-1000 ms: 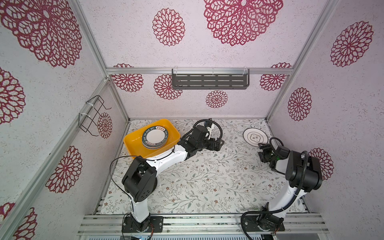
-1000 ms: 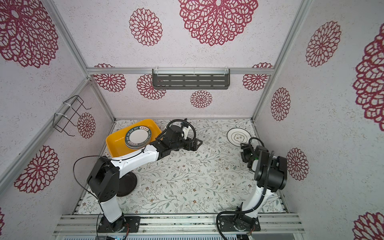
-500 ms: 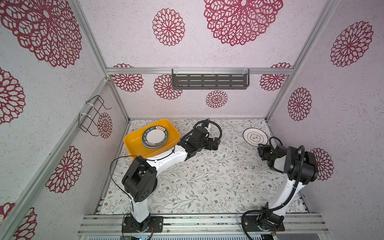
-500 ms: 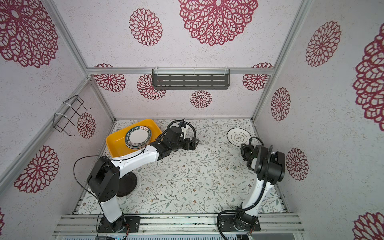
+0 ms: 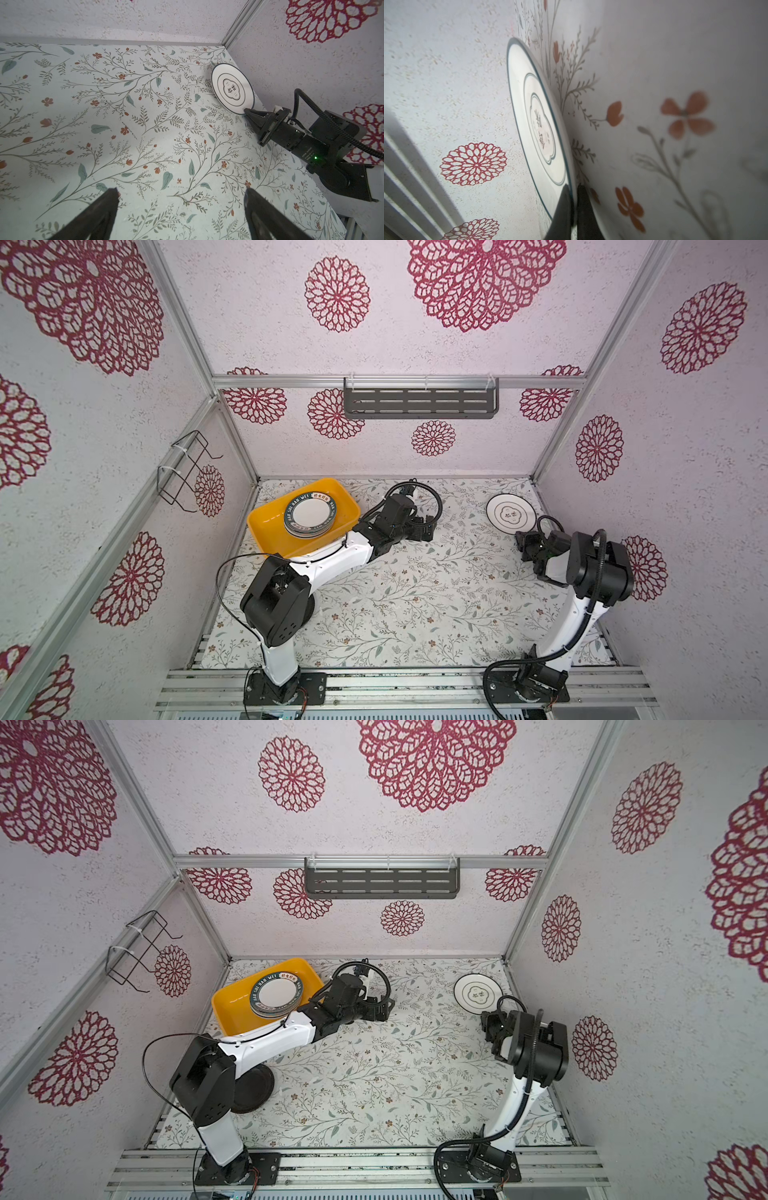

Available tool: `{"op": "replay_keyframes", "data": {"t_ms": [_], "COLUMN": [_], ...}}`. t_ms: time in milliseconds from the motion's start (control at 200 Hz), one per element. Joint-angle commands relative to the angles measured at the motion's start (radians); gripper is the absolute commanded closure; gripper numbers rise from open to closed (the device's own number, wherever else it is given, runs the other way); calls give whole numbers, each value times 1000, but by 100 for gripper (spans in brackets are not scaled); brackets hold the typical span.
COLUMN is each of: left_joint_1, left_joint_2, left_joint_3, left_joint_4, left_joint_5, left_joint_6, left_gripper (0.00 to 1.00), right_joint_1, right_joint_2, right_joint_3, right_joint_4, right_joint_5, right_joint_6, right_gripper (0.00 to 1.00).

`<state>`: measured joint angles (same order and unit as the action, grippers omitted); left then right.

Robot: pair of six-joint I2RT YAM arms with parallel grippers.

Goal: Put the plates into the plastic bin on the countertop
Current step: 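Grip the white cloud-emblem plate's edge with the right gripper while the left reaches forward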

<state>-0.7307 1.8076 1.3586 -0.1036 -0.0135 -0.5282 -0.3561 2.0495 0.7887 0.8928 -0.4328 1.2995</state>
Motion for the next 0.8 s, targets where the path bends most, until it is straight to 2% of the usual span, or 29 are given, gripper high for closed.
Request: {"op": "replay_keyframes", "data": {"t_ms": [0,335,570,796], "left_joint_1": [3,3,40,128], "left_joint_2": [-43,-96,-164,-230], "left_joint_3": [-9,-55,-131,-202], "left_joint_4": [-9,7,42,60], "left_joint_5": [-12,-29,-3,80], "left_joint_6": [-2,-1,-56,-111], "left_gripper": [3,3,3,3], "right_joint_1": [8,52,176,315], "right_joint_2": [38,-74,-175,-306], "right_joint_3": [-37,-68,-21,39], "right_joint_4": [-11,70,1,-223], "right_joint_5": [10,-33,-106,-109], "right_joint_6": [31,92,86,-54], "right_gripper": [95,99,99,99]}}
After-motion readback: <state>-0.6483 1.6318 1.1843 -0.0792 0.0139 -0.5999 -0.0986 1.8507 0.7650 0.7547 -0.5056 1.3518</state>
